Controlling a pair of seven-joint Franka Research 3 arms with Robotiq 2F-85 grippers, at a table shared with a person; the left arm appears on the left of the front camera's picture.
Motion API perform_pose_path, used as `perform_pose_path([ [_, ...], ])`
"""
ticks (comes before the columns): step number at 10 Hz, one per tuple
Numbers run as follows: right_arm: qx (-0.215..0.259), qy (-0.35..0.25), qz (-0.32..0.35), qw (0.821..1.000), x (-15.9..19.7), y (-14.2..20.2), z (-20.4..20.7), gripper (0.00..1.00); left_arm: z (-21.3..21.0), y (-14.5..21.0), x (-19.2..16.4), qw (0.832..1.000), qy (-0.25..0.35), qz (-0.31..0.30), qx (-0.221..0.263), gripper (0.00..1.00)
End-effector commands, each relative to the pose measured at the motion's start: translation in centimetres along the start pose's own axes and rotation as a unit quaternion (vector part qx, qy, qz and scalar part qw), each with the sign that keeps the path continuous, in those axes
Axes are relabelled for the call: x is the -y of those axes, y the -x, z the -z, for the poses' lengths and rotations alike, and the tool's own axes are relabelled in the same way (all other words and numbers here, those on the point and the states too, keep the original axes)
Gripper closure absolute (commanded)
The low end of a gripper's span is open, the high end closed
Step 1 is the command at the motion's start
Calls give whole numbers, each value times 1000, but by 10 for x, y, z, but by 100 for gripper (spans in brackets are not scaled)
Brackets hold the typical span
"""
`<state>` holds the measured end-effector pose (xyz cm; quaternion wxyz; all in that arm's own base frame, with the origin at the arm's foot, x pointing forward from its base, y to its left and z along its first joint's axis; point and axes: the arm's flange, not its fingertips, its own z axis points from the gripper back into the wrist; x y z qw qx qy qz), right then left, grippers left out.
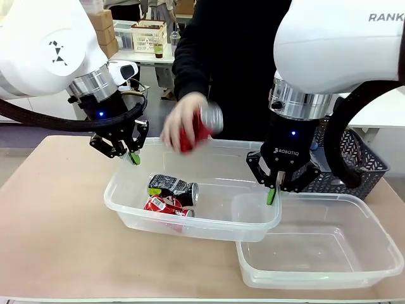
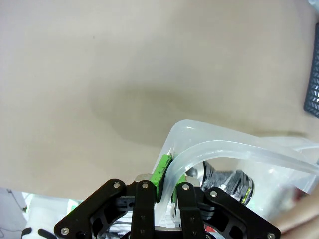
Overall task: Sort the waste into each basket.
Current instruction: Offer the picked Organizing box to the human.
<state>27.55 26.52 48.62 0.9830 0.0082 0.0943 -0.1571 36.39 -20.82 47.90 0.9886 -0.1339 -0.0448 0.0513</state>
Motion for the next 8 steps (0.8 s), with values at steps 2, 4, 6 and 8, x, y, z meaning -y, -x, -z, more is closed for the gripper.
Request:
perform_pose_path([
  [2,1,-2,7,1000,1,0,-1,95,-5,-4,2,1000,11,-19,4,94],
  [4,1,-2,7,1000,1,0,-1,95,-5,-4,2,1000,11,-19,4,94],
  [6,1,-2,7,1000,1,0,-1,95,-5,-4,2,1000,11,-19,4,94],
  [8,1,-2,7,1000,1,0,-1,95,-5,-4,2,1000,11,-19,4,94],
])
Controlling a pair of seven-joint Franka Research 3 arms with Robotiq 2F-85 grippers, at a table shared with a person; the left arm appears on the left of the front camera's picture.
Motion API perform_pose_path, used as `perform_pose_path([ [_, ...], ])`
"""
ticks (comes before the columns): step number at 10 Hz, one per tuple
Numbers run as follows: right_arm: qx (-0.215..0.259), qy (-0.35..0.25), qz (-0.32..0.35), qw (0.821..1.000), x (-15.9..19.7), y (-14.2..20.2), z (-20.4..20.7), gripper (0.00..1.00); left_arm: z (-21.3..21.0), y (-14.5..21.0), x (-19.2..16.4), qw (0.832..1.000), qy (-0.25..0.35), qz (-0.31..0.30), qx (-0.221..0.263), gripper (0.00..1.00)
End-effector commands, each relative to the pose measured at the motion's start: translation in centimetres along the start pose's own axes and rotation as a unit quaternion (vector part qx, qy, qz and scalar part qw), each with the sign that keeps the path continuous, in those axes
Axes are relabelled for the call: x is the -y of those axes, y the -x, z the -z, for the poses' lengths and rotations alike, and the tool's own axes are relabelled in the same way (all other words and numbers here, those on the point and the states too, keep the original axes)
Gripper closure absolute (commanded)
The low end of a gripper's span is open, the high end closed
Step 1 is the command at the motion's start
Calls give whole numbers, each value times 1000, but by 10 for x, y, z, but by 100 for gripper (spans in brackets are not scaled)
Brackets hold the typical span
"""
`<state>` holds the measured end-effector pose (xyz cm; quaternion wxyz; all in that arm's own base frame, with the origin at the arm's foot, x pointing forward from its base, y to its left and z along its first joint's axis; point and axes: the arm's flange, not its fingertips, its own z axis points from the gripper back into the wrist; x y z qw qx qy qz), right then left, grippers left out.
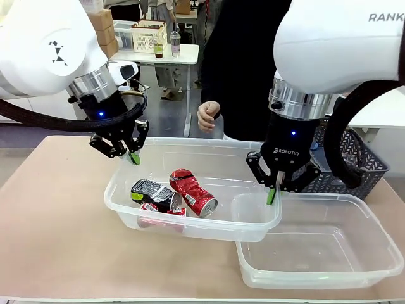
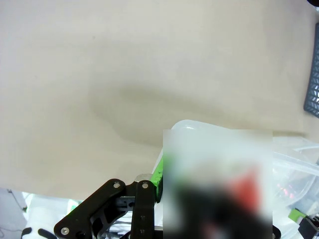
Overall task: Sort the waste into each basket.
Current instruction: Offer the picked Organizing box to the human.
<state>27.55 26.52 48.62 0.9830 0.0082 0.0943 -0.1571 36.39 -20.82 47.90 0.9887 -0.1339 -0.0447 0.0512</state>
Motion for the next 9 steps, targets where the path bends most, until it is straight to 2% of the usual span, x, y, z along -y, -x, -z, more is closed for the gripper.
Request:
perform_pose_path([
  [1,1,-2,7,1000,1,0,-1,95,-5,-4,2,1000,11,-19,4,94],
  [7,1,-2,7,1000,1,0,-1,95,-5,-4,2,1000,11,-19,4,94],
  [8,0,0,0,1000,0,0,0,95,0,0,0,1000,0,0,0,94],
  [9,-6,-9,-7,1000,-12,-25,-11,95,-9,-20,5,1000,-22,-12,17,94],
])
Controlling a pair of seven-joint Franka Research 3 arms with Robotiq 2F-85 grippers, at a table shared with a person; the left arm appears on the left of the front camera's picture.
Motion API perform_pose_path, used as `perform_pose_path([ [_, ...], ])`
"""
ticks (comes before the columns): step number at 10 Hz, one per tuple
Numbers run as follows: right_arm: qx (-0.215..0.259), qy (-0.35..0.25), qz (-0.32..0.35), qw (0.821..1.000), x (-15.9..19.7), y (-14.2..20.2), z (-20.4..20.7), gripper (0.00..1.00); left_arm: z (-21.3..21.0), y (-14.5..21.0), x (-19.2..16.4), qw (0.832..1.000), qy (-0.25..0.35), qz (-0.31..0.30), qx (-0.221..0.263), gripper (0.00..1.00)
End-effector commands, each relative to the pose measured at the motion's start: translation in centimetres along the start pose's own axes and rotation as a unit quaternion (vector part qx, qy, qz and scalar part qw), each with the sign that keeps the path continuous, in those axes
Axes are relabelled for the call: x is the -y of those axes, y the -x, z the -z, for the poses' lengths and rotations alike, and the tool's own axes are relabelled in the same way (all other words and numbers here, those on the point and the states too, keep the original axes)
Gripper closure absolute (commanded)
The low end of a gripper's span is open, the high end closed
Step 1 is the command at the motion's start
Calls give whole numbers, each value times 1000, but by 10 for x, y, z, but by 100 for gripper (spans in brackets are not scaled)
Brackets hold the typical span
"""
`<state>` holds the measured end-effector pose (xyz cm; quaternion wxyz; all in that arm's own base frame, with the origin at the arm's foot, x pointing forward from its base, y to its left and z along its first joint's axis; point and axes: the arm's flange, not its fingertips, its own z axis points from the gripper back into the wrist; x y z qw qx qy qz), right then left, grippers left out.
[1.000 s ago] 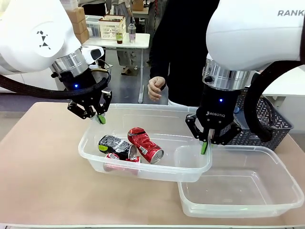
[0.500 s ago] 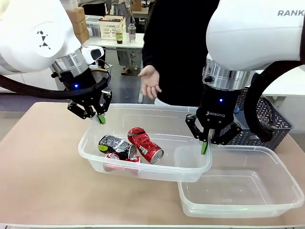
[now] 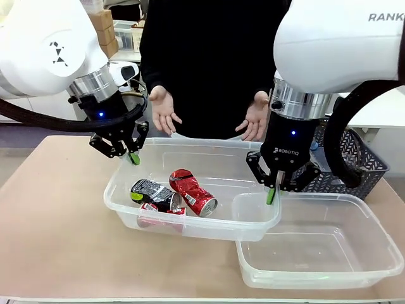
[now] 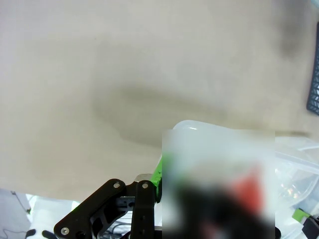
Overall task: Sort the waste into each basket.
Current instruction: Offer the picked Organizing box to the human.
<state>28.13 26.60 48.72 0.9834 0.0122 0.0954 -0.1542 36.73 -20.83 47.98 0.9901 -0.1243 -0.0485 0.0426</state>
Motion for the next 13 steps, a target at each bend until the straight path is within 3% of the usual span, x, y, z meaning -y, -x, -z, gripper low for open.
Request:
perform_pose_path([
  [1,-5,5,-13,1000,-21,-46,-20,95,-23,-39,12,999,-17,-16,29,94],
  [3,-25,5,-9,1000,-42,-102,-39,95,-49,-86,26,997,-12,-6,70,94],
  [6,-25,-4,-8,1000,-64,-172,-46,95,-55,-137,35,997,-8,-25,69,94],
  [9,-40,-17,-1,999,-62,-182,-33,95,-38,-154,34,998,-5,-44,38,94],
  [10,-32,-16,-16,999,-61,-190,-40,95,-32,-152,19,998,-24,1,52,94],
  [13,-32,-16,-16,999,-61,-190,-40,95,-32,-152,19,998,-24,1,52,94],
])
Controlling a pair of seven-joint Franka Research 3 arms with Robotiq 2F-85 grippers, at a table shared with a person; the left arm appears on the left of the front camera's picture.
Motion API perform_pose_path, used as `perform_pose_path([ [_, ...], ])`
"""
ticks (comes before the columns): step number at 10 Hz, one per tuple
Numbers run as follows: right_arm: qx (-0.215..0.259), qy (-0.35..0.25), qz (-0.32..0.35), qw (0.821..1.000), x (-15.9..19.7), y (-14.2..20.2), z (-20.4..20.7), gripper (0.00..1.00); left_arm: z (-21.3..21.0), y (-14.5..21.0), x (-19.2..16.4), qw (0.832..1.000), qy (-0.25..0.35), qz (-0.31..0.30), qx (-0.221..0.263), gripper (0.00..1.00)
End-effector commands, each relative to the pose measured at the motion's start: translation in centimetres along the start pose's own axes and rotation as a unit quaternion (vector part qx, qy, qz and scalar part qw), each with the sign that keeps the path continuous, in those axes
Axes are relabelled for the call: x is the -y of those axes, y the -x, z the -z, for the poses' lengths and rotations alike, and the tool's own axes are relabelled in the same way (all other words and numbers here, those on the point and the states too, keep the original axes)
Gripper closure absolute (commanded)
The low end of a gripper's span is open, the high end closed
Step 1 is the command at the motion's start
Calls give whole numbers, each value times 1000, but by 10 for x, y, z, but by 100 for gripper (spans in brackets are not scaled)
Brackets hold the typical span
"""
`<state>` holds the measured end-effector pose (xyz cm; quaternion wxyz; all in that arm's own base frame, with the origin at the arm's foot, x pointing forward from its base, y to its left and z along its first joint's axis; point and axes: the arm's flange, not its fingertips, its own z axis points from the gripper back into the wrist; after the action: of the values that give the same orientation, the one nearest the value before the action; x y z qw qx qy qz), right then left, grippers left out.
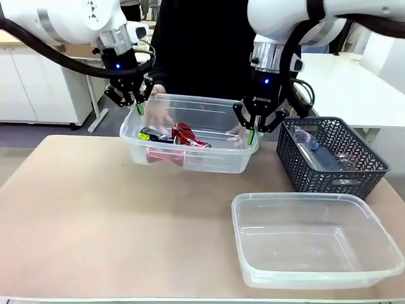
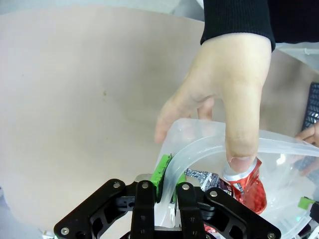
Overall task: Sort the waste into each basket.
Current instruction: Release the Organizing box you were holding.
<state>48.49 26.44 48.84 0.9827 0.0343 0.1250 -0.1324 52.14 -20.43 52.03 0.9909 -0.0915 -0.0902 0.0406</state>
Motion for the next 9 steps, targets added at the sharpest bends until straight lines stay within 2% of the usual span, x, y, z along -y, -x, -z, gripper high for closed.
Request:
perform_pose_path([
  [1,1,-1,7,1000,0,1,-1,95,-9,4,1,1000,6,-9,9,94],
  [5,0,0,0,1000,0,0,0,95,-9,4,1,1000,6,-9,9,94],
  [6,33,-52,2,998,11,6,-12,70,0,0,0,1000,0,0,0,59],
  [7,70,-88,3,994,20,14,-20,38,-3,1,1,1000,-2,5,4,35],
  [8,101,-127,-4,987,30,25,-29,13,-11,4,2,1000,-4,2,16,1],
  [9,130,-155,-2,979,40,34,-39,0,-20,9,2,999,-9,0,31,0],
])
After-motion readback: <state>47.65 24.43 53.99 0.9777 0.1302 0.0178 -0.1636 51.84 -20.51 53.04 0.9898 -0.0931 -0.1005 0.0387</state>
